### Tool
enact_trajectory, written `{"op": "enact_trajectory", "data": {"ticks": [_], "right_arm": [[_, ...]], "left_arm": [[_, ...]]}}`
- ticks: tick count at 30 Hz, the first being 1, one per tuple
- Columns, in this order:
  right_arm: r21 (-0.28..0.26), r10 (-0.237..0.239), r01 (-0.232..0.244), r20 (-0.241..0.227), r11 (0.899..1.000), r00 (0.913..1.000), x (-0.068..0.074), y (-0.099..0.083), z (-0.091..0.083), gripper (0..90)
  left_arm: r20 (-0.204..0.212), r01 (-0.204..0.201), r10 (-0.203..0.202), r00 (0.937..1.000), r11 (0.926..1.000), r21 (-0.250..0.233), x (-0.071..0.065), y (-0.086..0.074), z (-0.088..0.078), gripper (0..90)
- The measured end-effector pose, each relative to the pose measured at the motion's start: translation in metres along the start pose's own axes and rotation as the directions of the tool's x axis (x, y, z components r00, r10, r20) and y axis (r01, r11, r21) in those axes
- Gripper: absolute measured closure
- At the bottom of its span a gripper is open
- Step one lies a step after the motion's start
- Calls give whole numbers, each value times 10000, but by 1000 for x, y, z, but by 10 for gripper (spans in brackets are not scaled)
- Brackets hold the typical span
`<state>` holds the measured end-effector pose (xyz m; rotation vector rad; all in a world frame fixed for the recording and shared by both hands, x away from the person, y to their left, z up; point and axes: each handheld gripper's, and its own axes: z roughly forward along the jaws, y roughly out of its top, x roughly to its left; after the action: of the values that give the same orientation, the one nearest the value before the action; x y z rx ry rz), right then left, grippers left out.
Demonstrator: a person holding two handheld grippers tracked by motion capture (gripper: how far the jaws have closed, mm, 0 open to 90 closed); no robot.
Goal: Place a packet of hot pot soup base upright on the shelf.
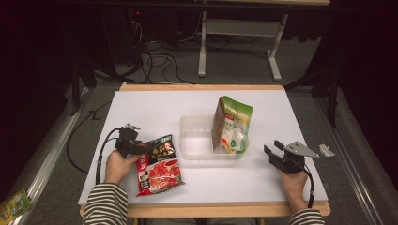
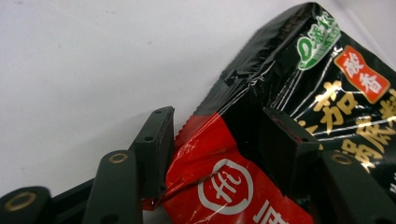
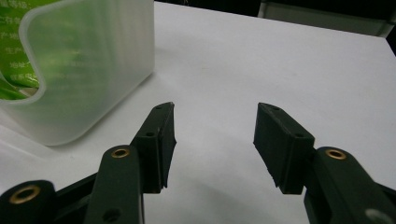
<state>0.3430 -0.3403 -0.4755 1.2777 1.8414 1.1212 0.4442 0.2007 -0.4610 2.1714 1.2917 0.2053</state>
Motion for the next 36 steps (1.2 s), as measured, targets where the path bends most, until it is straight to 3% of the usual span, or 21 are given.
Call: {"op": "enact_trajectory", "data": {"ticks": [2,6,12,16,19,22,25,27,31,36], "right_arm": [[-11,24,-24,-25,10000,10000,0,0,0,487],[-9,51,-51,-29,10000,10000,-1,0,0,485],[-18,13,-13,-38,10000,10000,-1,0,0,484],[10,-31,31,-37,10000,10000,-1,0,1,484],[60,13,-13,-20,10000,10000,0,0,1,484],[77,-33,33,-5,10000,10000,0,0,1,483],[79,-133,133,-13,9999,9999,0,1,2,483],[83,-138,138,-4,9999,9999,0,1,2,483],[180,-57,56,18,9998,10000,1,1,2,482],[194,-171,170,31,9997,9998,1,1,2,482]], "left_arm": [[155,151,-151,9998,9999,25,0,-3,-2,487],[309,85,-90,9995,9999,135,0,-8,-6,526],[669,138,-126,9977,9997,-181,2,-18,-10,592],[745,-87,100,9972,9998,-174,1,-21,-13,656],[1000,-322,355,9944,9989,-339,-1,-26,-16,783],[1131,-377,433,9926,9980,-512,-2,-30,-17,812],[1047,-462,541,9930,9960,-760,-3,-33,-17,802],[932,-485,576,9940,9941,-974,-5,-35,-15,739],[1172,-131,275,9927,9925,-1218,-5,-35,-8,625],[1339,-60,228,9907,9922,-1243,-6,-35,-6,639]]}}
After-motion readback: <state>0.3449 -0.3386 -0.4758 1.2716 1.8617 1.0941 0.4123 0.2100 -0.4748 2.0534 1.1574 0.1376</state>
